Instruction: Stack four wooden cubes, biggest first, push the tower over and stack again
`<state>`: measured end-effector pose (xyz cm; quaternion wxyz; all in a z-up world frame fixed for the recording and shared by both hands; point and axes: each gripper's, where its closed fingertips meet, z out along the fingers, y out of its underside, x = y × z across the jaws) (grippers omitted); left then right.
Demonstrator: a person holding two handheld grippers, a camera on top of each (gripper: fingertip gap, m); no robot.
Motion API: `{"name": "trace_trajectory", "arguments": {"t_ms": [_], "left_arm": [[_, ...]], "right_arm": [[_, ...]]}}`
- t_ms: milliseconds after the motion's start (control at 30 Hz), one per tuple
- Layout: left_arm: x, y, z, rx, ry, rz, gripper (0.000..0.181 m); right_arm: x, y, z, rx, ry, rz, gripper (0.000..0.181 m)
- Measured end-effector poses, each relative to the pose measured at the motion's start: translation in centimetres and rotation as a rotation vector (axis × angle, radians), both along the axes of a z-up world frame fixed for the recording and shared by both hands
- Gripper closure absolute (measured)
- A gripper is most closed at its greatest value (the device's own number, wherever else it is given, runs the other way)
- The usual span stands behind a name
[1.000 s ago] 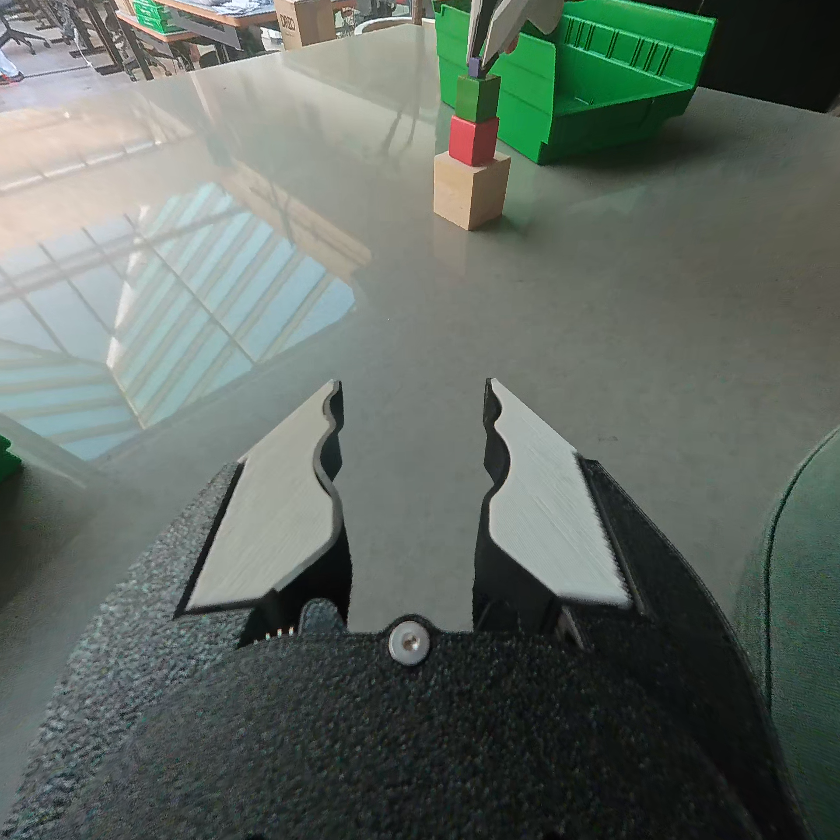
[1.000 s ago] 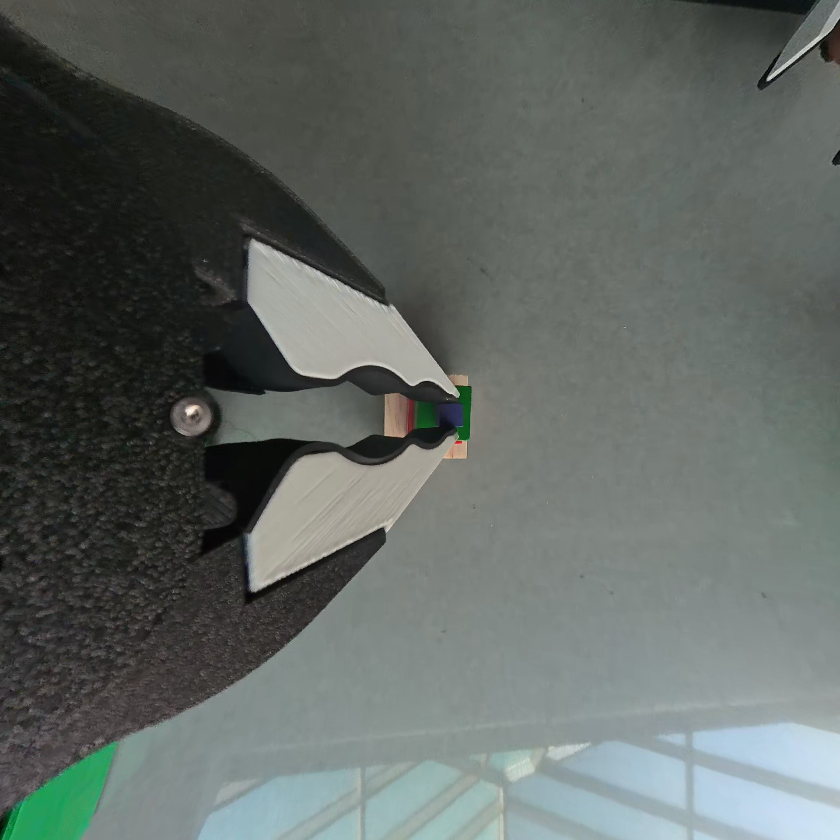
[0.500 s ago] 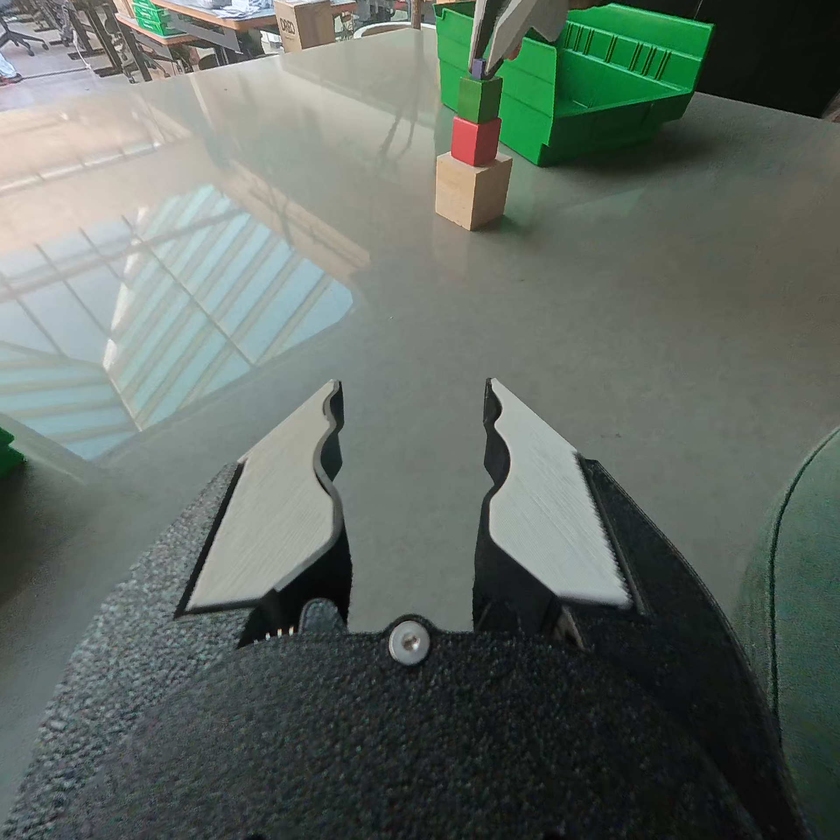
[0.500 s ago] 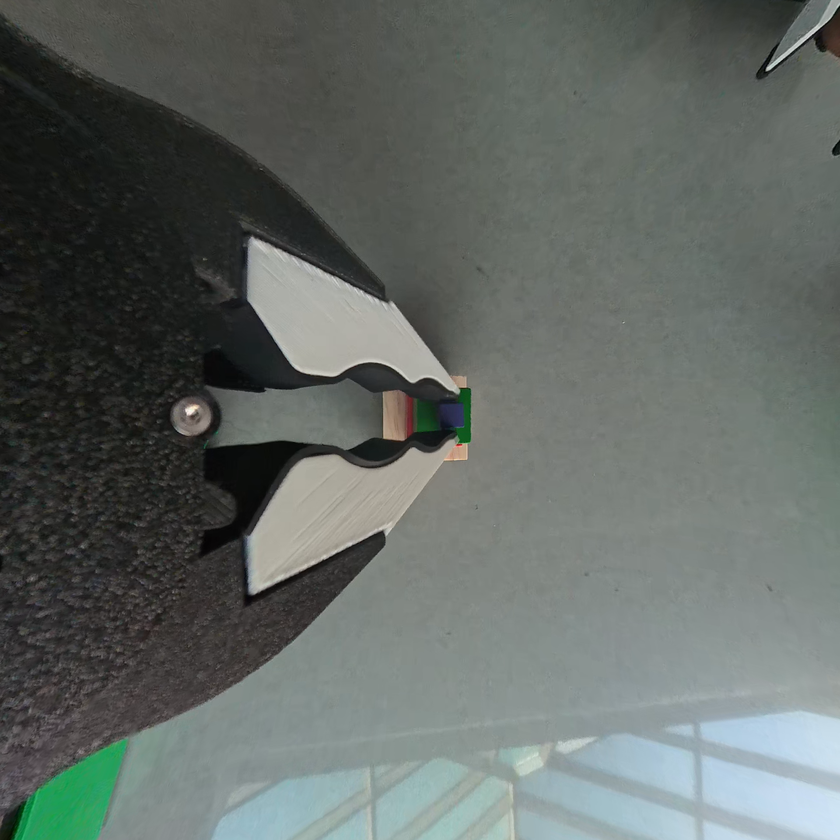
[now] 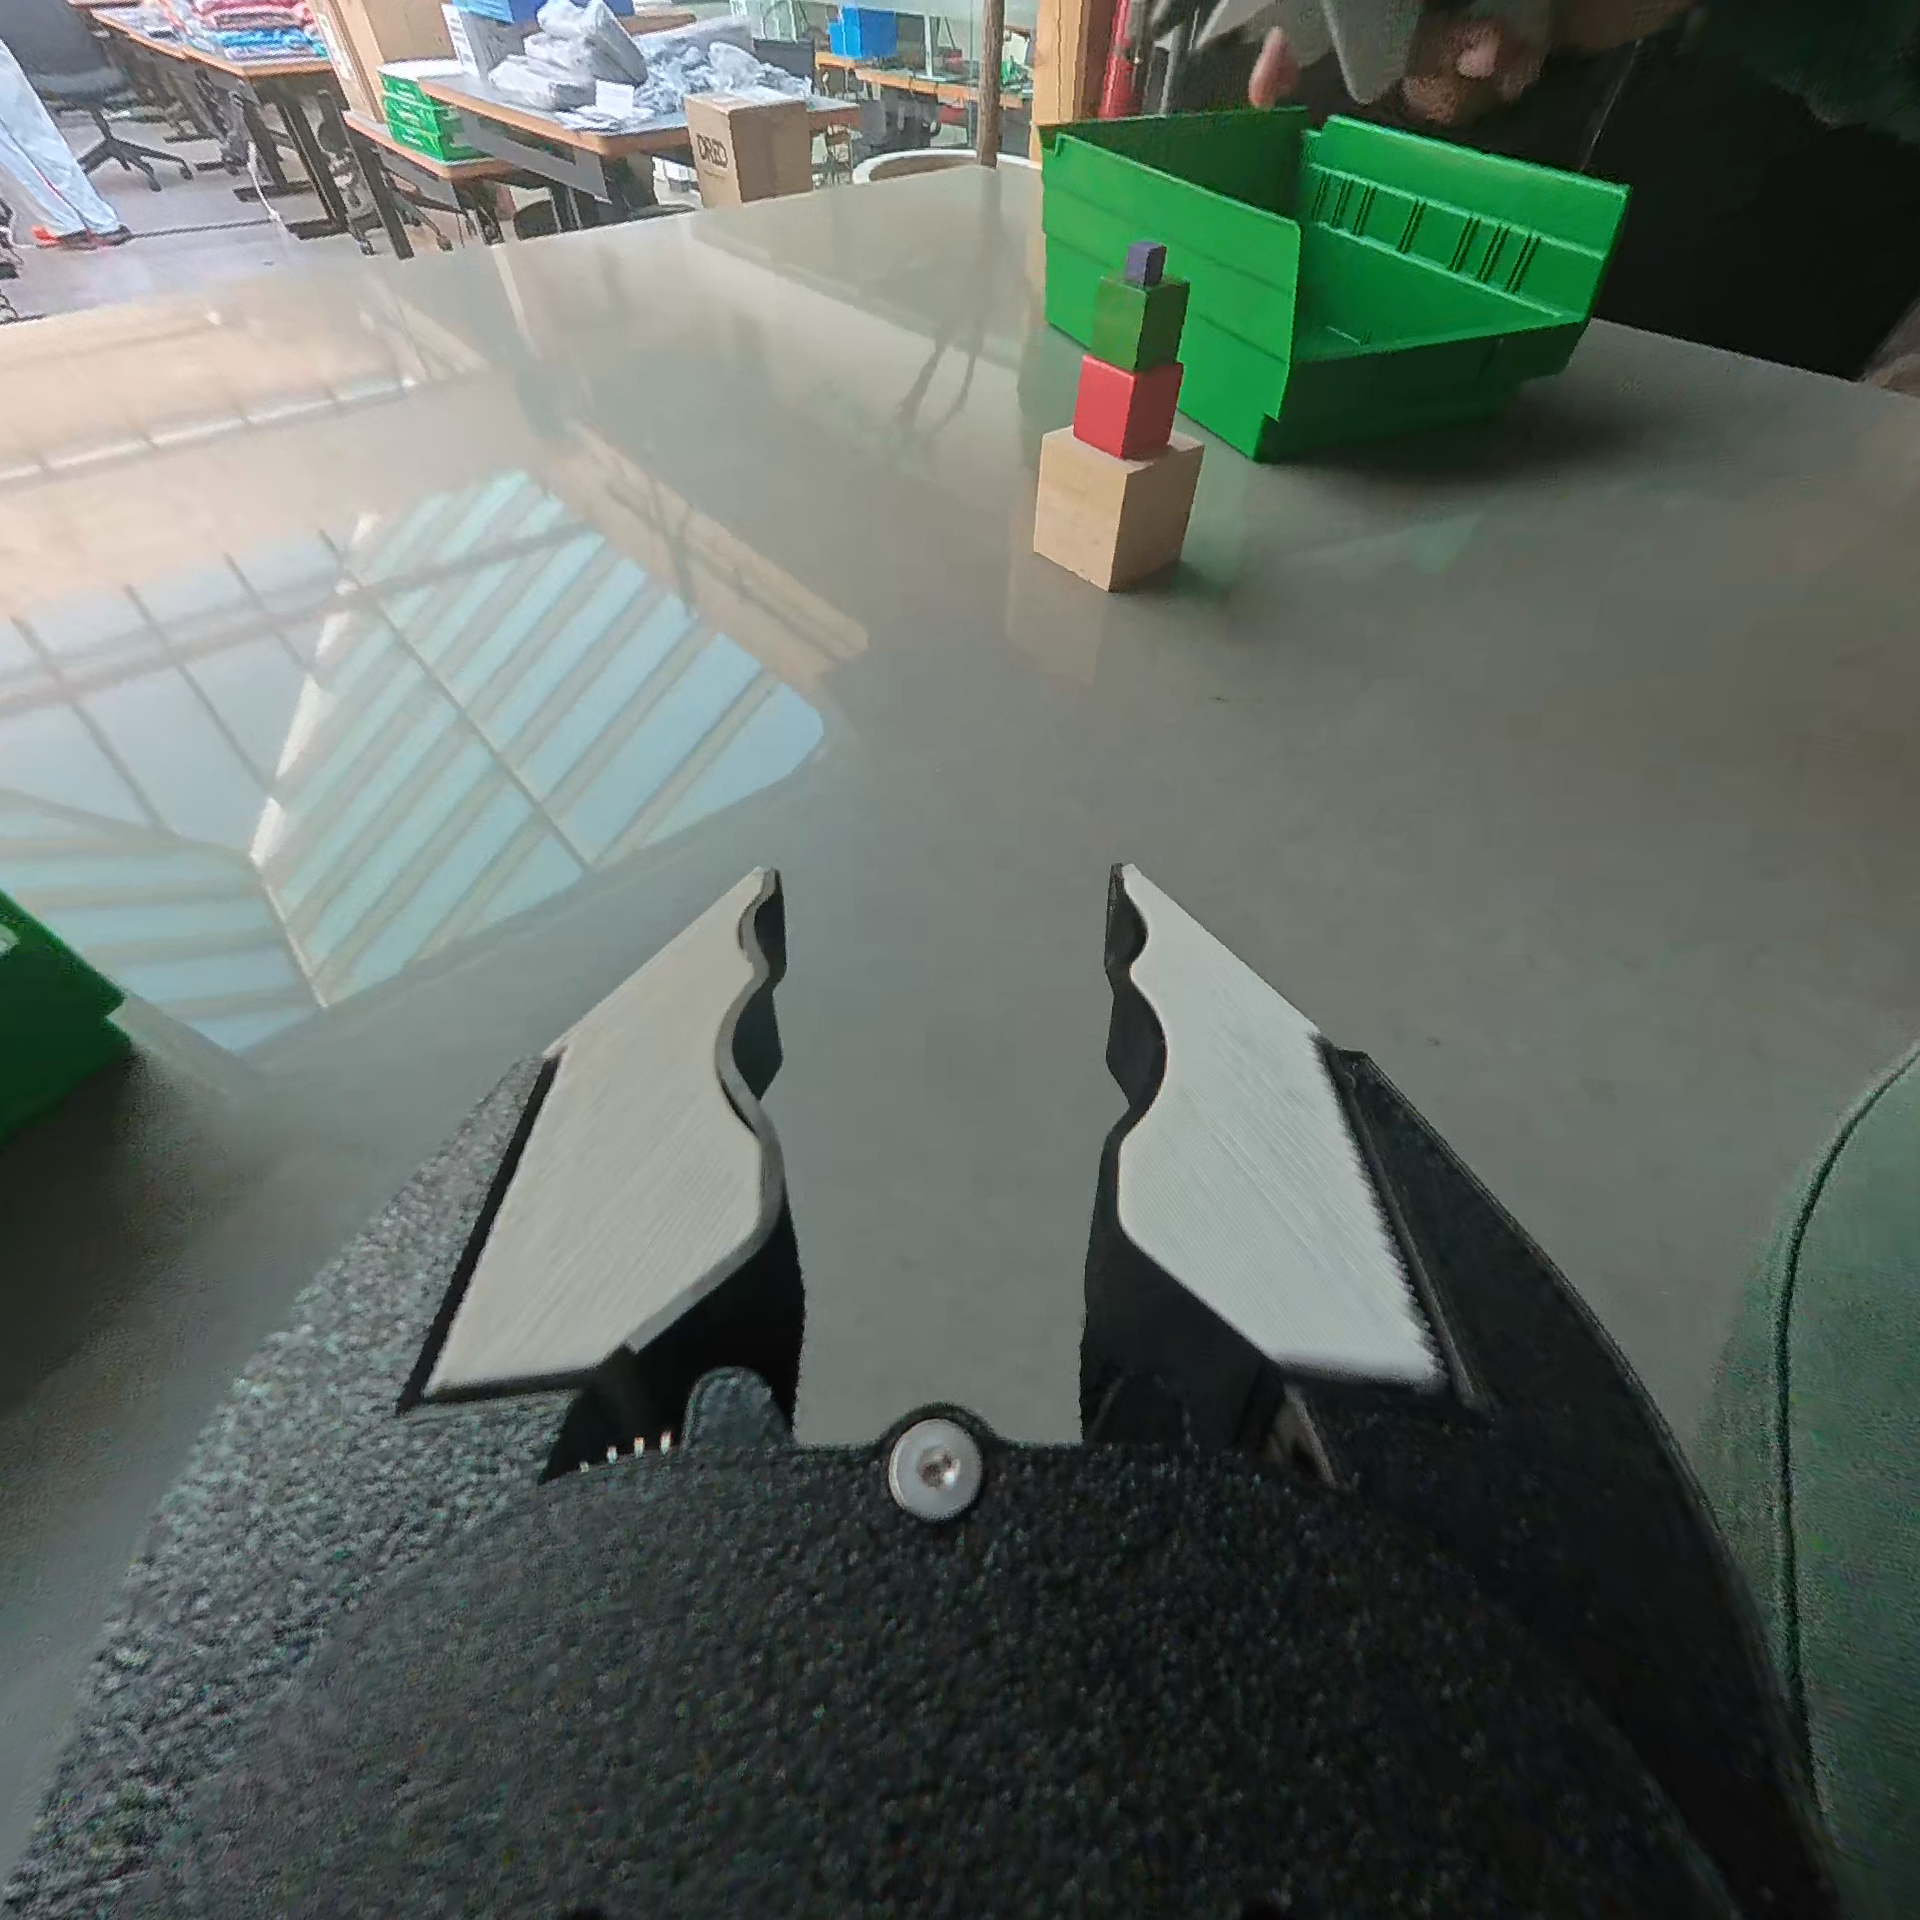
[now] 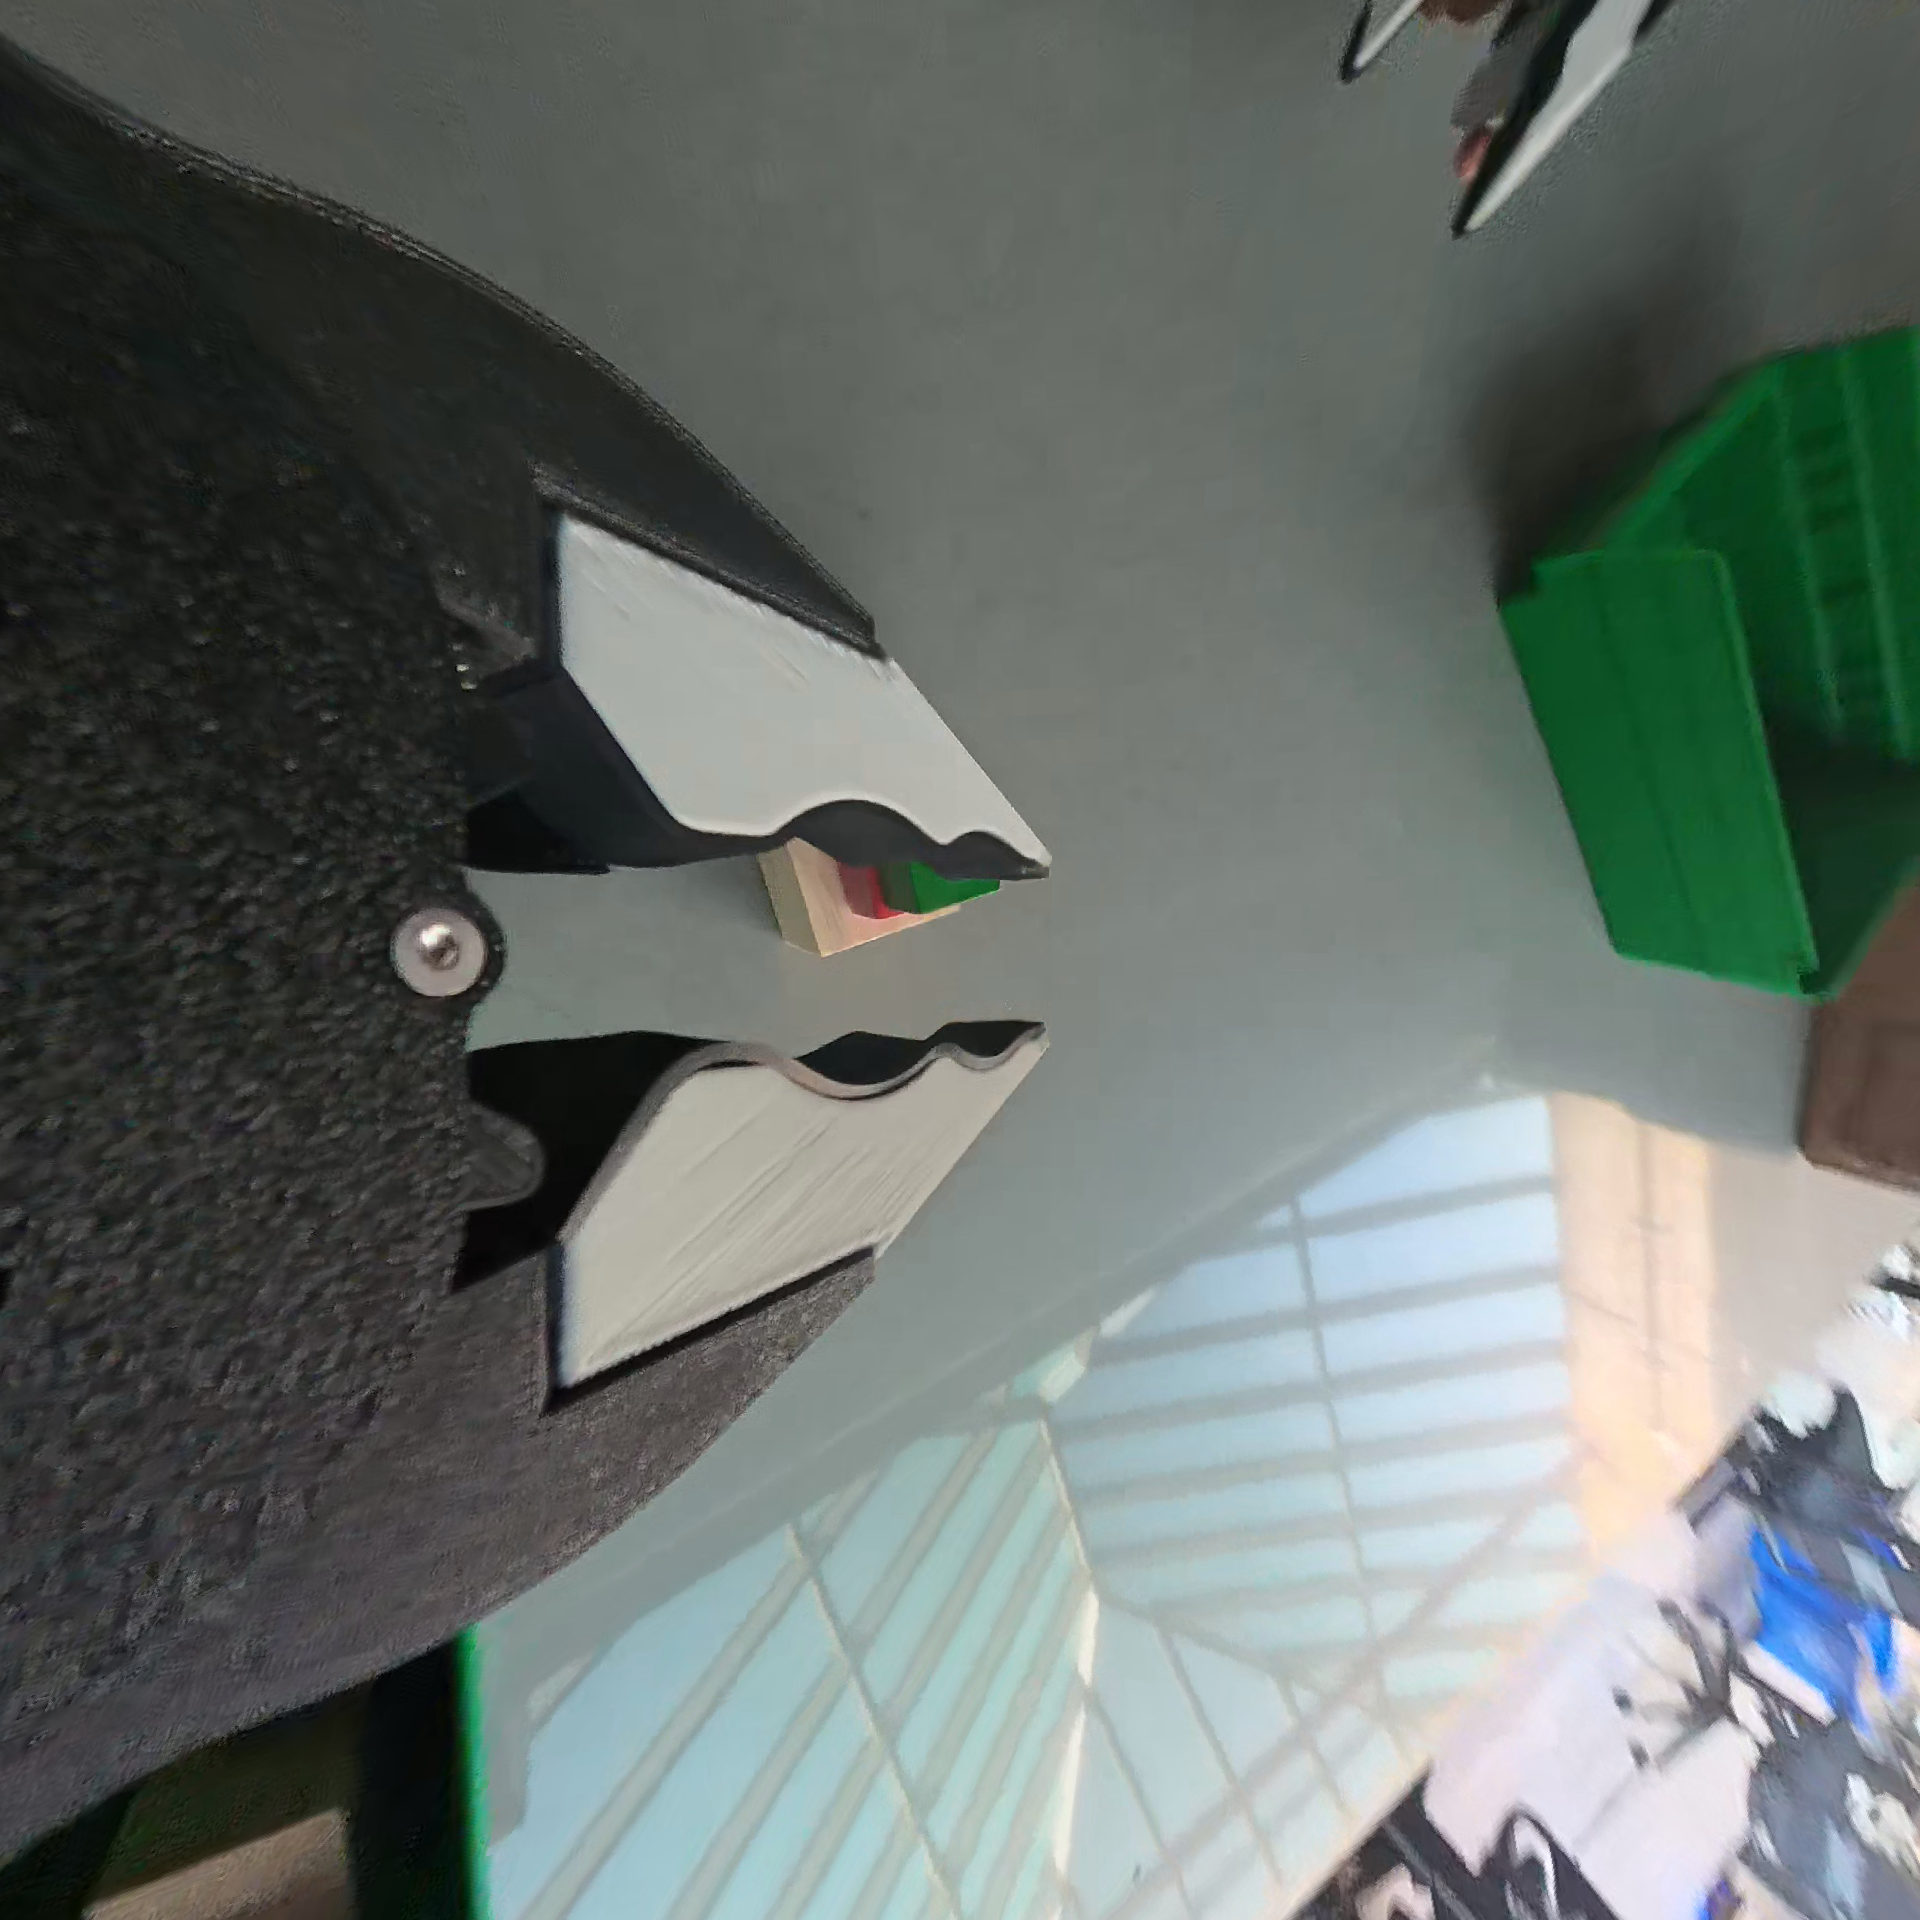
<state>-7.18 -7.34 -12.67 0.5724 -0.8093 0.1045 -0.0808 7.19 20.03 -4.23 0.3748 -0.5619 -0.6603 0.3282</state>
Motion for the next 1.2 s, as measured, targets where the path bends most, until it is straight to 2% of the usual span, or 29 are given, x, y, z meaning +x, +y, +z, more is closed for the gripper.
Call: {"name": "trace_trajectory", "arguments": {"t_ms": [133, 300, 500, 633, 733, 933, 1200], "left_arm": [[-0.3, 0.1, 0.3, 0.013, -0.004, 0.006, 0.120], [-0.4, 0.5, 1.2, 0.060, -0.030, 0.023, 0.119], [-1.0, 0.5, 2.3, 0.105, -0.056, 0.057, 0.118], [-1.0, 0.5, 2.4, 0.104, -0.045, 0.063, 0.117], [-1.0, 0.7, 2.4, 0.104, -0.034, 0.066, 0.115], [-1.7, 1.1, 2.5, 0.104, -0.023, 0.088, 0.111], [-2.0, 1.2, 2.0, 0.090, -0.016, 0.096, 0.107]], "right_arm": [[2.4, -1.1, -0.3, 0.003, 0.092, -0.131, 0.155], [5.5, -4.3, -2.5, -0.030, 0.164, -0.243, 0.153], [7.9, -8.3, -5.3, -0.122, 0.252, -0.386, 0.147], [8.9, -10.0, -5.5, -0.191, 0.343, -0.484, 0.141], [9.6, -10.5, -5.6, -0.234, 0.389, -0.538, 0.133], [11.3, -9.8, -5.7, -0.255, 0.466, -0.618, 0.134], [11.7, -9.6, -7.7, -0.116, 0.322, -0.657, 0.132]]}}
